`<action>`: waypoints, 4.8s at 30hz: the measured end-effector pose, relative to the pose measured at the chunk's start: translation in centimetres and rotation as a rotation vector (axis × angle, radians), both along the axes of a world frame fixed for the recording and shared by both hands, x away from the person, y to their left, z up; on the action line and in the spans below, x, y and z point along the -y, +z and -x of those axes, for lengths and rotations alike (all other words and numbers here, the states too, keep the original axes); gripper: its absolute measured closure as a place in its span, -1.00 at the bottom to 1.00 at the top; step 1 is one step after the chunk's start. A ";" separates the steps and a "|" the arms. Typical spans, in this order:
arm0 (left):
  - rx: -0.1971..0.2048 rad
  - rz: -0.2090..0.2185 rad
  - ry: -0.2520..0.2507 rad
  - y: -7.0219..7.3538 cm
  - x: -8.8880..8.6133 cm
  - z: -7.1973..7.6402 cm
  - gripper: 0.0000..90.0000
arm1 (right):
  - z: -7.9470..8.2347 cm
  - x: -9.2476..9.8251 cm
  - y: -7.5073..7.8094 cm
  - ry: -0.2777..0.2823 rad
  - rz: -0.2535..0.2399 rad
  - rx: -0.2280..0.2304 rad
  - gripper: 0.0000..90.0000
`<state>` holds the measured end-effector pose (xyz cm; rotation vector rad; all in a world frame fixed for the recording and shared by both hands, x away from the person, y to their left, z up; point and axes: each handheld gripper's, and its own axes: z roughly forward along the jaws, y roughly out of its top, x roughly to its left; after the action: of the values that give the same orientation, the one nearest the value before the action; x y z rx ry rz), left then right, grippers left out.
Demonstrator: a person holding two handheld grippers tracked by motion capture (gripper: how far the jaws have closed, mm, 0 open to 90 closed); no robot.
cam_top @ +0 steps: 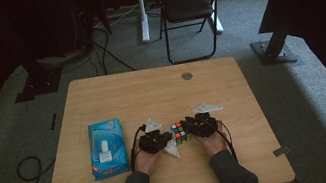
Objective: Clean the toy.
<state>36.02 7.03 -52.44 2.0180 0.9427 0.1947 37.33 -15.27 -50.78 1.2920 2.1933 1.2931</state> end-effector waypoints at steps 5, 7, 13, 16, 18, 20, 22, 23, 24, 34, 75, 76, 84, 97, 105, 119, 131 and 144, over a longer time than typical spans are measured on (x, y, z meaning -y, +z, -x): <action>-0.007 0.059 -0.018 0.7 -0.3 0.2 0.89 | 0.0 0.0 0.0 0.001 -0.002 -0.001 0.51; -0.008 0.068 -0.033 0.8 -0.3 0.4 0.89 | 0.0 0.0 0.0 0.001 -0.003 0.000 0.51; -0.008 0.058 -0.058 0.8 0.1 0.7 0.89 | 0.0 -0.1 0.0 -0.001 -0.003 0.002 0.51; -0.007 0.054 -0.054 0.6 0.1 0.8 0.89 | 0.0 -0.1 0.0 -0.001 -0.002 0.003 0.51; -0.011 0.053 -0.049 0.4 0.0 0.9 0.89 | 0.0 -0.1 0.0 -0.001 -0.003 0.002 0.51; -0.020 0.042 -0.045 0.1 0.1 1.0 0.89 | 0.0 -0.1 0.0 0.000 -0.002 0.003 0.51; -0.035 0.031 -0.050 -0.3 0.3 1.0 0.89 | 0.0 -0.1 0.0 0.000 -0.002 0.003 0.51; -0.040 0.024 -0.055 -0.4 0.4 1.1 0.89 | 0.0 -0.1 0.0 0.001 -0.003 0.003 0.51; -0.038 0.015 -0.059 -0.6 0.6 1.1 0.89 | 0.0 -0.1 0.0 0.001 -0.004 0.003 0.51; -0.031 -0.018 -0.062 -0.9 1.2 1.0 0.89 | 0.0 -0.3 0.0 -0.004 0.001 0.006 0.51; -0.004 -0.033 0.008 0.4 0.4 -0.4 0.86 | 0.1 -0.8 0.0 0.038 0.009 0.003 0.35; -0.004 -0.034 0.007 0.4 0.4 -0.2 0.86 | 0.1 -0.8 0.0 0.035 0.013 0.005 0.33; -0.011 -0.015 0.018 0.3 0.6 0.5 0.87 | 0.2 -1.1 0.2 0.026 0.053 0.014 0.24; -0.009 -0.007 0.014 0.3 0.5 0.6 0.86 | 0.6 -0.3 0.9 -0.009 0.077 0.021 0.32; -0.007 -0.007 0.009 0.3 0.7 0.8 0.86 | 0.7 -0.2 1.0 -0.019 0.107 -0.001 0.42; 0.014 -0.002 0.020 0.8 0.7 0.1 0.87 | 0.4 -0.2 0.7 -0.033 0.076 -0.001 0.52; 0.030 0.006 0.047 1.2 1.2 -1.5 0.88 | 0.4 -0.2 0.5 -0.036 0.063 0.007 0.55; 0.010 -0.004 0.067 0.6 0.9 -1.9 0.88 | 0.5 -0.2 0.5 -0.042 0.057 0.007 0.55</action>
<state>37.87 6.10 -51.87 1.9883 1.0054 0.2437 36.88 -15.10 -50.32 1.3028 2.1701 1.2082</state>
